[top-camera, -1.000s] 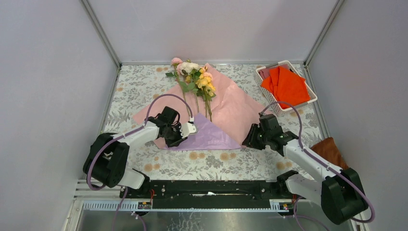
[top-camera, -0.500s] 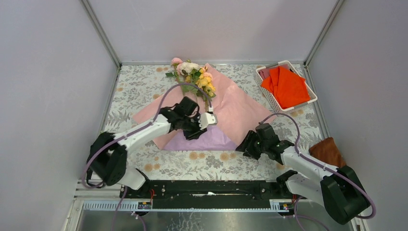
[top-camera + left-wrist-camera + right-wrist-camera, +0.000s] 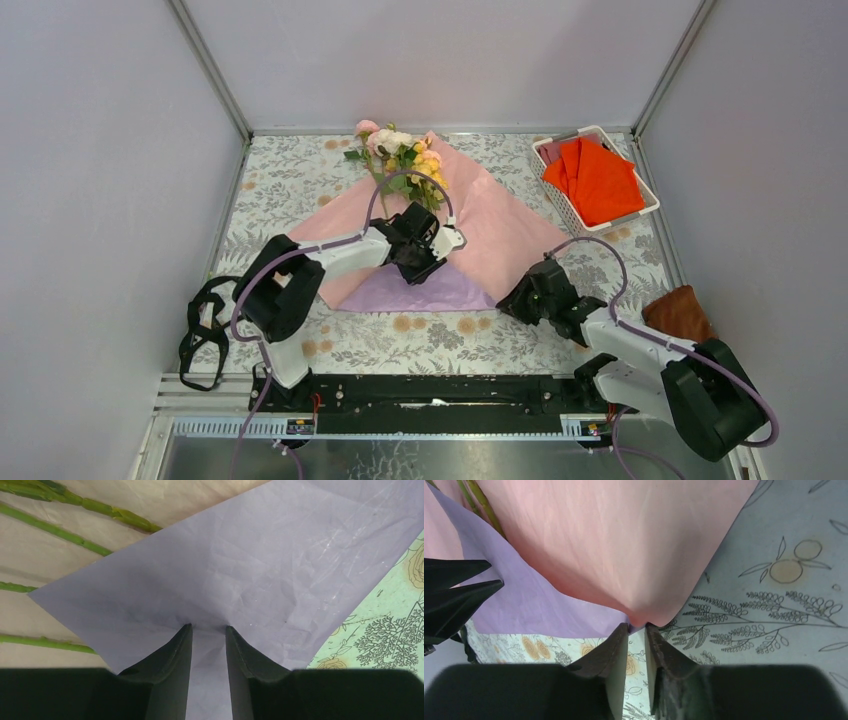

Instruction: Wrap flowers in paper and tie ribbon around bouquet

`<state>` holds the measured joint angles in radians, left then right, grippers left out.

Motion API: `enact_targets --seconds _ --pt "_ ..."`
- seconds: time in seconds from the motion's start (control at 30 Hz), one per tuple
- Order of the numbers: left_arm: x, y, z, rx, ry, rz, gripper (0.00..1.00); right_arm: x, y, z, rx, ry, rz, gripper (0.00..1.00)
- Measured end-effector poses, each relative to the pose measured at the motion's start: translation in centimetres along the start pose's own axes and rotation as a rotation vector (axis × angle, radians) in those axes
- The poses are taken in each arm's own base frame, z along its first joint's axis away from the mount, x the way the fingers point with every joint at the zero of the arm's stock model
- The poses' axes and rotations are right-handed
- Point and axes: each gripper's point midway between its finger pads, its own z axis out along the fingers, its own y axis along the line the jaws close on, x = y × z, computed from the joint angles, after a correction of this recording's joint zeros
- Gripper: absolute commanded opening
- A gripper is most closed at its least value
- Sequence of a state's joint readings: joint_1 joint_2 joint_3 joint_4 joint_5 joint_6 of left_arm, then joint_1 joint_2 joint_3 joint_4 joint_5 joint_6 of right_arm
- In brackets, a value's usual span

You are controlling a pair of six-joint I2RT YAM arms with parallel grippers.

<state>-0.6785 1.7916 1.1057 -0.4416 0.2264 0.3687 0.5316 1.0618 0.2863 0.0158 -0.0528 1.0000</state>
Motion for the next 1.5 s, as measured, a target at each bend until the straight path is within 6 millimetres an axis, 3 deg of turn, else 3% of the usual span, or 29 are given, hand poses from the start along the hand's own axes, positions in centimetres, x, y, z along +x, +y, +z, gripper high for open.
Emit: enact_targets --seconds 0.17,0.37,0.53,0.63,0.73,0.83,1.03,1.17,1.37,1.5 --pt "0.1 0.1 0.2 -0.009 -0.004 -0.008 0.37 -0.9 -0.3 0.5 0.033 -0.034 -0.036 0.0" --pt "0.5 0.3 0.5 -0.022 -0.002 -0.013 0.37 -2.7 0.2 0.0 0.079 -0.083 -0.133 0.0" --pt "0.6 0.4 0.7 -0.03 0.0 -0.017 0.38 -3.4 3.1 -0.8 0.038 -0.13 -0.241 0.0" --pt "0.5 0.4 0.7 -0.028 -0.001 -0.016 0.44 -3.1 5.3 -1.3 -0.002 -0.144 -0.323 0.0" --pt "0.3 0.4 0.5 -0.029 -0.011 -0.009 0.49 -3.0 6.1 -1.3 -0.013 -0.145 -0.356 0.0" --pt "-0.4 0.2 -0.6 -0.031 -0.043 0.008 0.51 -3.2 6.1 -1.3 -0.007 -0.15 -0.365 0.0" --pt "-4.7 -1.0 -5.9 -0.012 -0.233 0.087 0.5 -3.9 6.3 -1.6 -0.005 -0.19 -0.381 0.0" --pt "-5.7 -2.6 -7.1 0.045 -0.288 0.137 0.57 -4.4 6.6 -1.8 -0.006 -0.21 -0.382 0.0" --pt "-4.5 -6.5 -5.1 0.138 -0.269 0.254 0.65 -4.7 7.1 -1.9 -0.011 -0.22 -0.367 0.0" --pt "-4.3 -7.6 -2.9 0.161 -0.242 0.296 0.67 -4.7 7.1 -1.9 -0.012 -0.22 -0.343 0.0"
